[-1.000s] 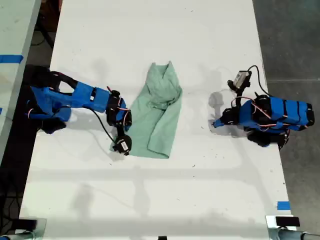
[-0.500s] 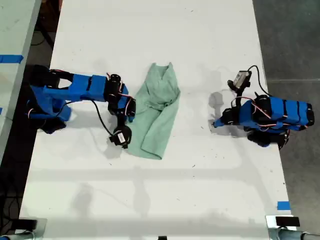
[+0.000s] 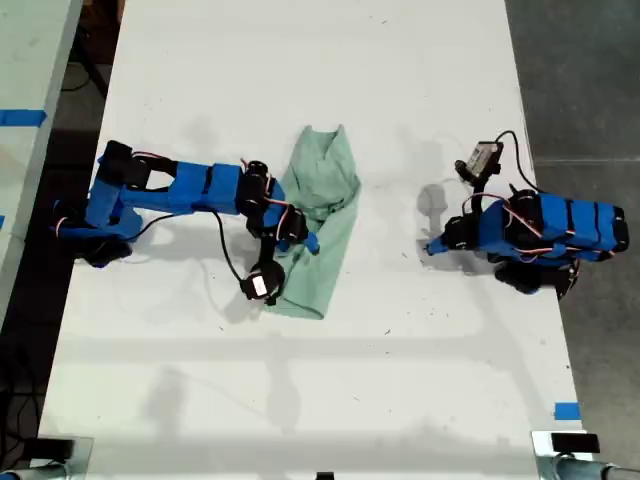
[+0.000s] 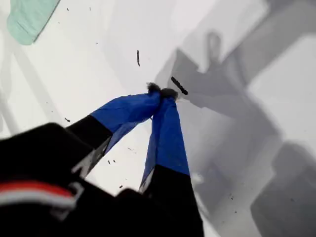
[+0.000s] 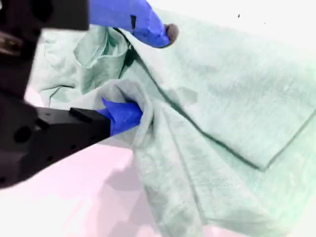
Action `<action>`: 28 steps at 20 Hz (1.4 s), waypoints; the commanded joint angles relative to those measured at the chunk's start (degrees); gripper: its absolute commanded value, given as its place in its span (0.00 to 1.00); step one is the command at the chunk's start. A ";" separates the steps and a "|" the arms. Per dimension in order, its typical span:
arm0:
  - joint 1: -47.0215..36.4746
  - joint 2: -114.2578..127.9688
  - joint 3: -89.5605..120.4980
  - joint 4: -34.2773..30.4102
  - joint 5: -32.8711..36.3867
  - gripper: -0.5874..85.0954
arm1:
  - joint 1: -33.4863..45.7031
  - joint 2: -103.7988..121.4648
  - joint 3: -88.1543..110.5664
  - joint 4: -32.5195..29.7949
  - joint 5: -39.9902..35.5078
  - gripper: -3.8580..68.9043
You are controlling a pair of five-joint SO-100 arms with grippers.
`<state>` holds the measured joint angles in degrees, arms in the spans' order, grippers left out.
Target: Fold t shirt
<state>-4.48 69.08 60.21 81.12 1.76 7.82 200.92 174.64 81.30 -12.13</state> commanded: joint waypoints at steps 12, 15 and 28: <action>-0.70 2.55 -4.48 -8.09 -5.19 0.25 | -0.62 0.18 0.88 0.00 0.44 0.05; -0.35 1.85 -4.48 -14.50 -7.65 0.22 | -0.62 0.18 0.88 0.00 0.44 0.05; -11.25 55.28 28.56 -1.32 2.11 0.01 | -0.62 0.18 0.88 0.00 0.26 0.05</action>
<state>-15.12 106.26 77.08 82.71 -0.53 7.82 200.92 174.64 81.30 -12.13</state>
